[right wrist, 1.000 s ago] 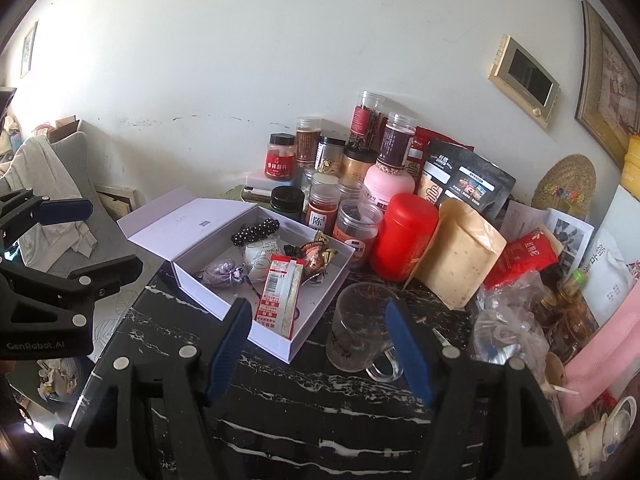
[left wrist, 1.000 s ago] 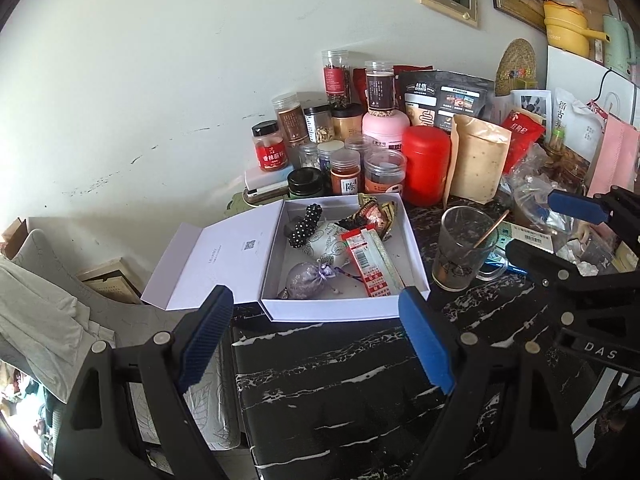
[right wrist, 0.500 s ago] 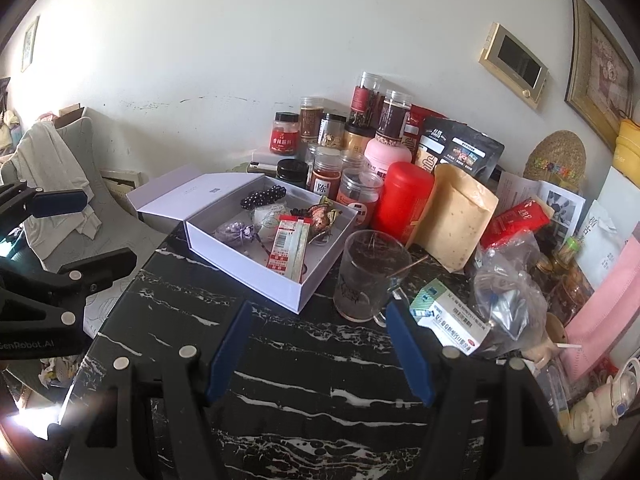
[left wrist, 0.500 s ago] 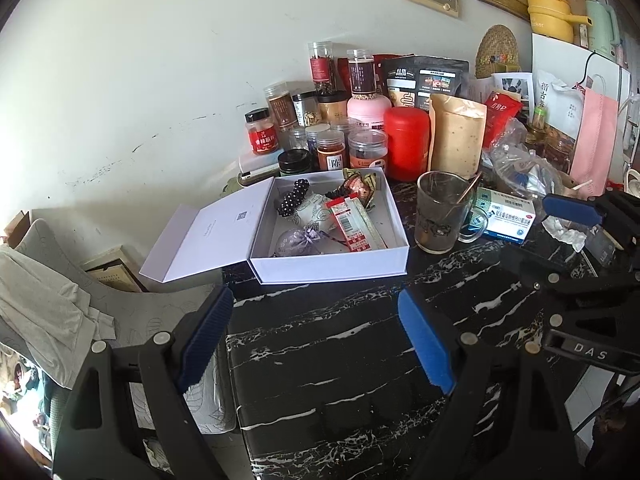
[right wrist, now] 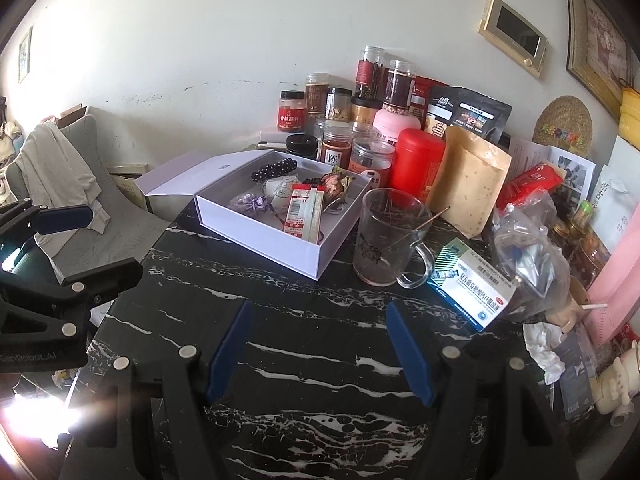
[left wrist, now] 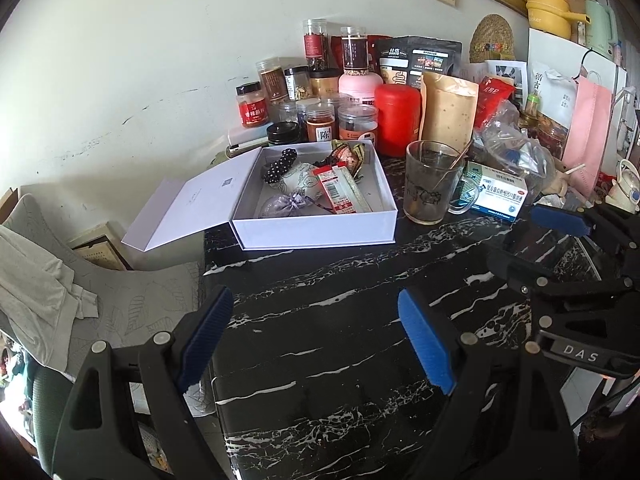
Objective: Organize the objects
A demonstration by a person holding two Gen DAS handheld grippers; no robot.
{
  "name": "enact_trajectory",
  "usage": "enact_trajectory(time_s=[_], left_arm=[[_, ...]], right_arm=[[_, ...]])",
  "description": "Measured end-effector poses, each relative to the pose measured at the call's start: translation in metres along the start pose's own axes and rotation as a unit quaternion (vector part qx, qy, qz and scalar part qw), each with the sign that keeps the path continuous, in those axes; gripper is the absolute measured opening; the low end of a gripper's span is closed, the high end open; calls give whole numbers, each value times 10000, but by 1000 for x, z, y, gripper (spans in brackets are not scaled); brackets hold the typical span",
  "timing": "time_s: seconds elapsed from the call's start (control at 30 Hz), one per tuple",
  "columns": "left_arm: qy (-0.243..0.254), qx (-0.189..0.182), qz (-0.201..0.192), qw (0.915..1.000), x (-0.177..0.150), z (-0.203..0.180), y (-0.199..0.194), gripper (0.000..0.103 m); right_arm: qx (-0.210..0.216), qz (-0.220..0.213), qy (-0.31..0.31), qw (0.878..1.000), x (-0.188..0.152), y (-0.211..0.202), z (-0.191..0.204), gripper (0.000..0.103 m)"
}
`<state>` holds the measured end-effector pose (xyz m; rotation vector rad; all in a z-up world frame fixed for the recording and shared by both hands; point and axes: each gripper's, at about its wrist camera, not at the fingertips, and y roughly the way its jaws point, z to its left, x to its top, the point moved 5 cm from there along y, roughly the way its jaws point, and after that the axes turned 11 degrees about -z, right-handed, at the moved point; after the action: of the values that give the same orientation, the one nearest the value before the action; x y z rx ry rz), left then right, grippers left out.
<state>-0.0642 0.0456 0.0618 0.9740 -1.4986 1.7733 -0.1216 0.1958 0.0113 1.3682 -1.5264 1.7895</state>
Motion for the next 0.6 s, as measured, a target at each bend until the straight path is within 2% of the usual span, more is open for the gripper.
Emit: enact_trajectory(time_s=[0.17,0.3,0.6], left_arm=[[-50,-55,26,10000,0,2,2,84],[40,117,62,9999,-1,3,6,84],[-48,-81,138,9999,-3,0,10,84]], right_arm=[[29,-23,25,10000,1,0,1,70],[31,-3,32,10000,0,0,1,70],[33,39,63,10000,-3,1,0,70]])
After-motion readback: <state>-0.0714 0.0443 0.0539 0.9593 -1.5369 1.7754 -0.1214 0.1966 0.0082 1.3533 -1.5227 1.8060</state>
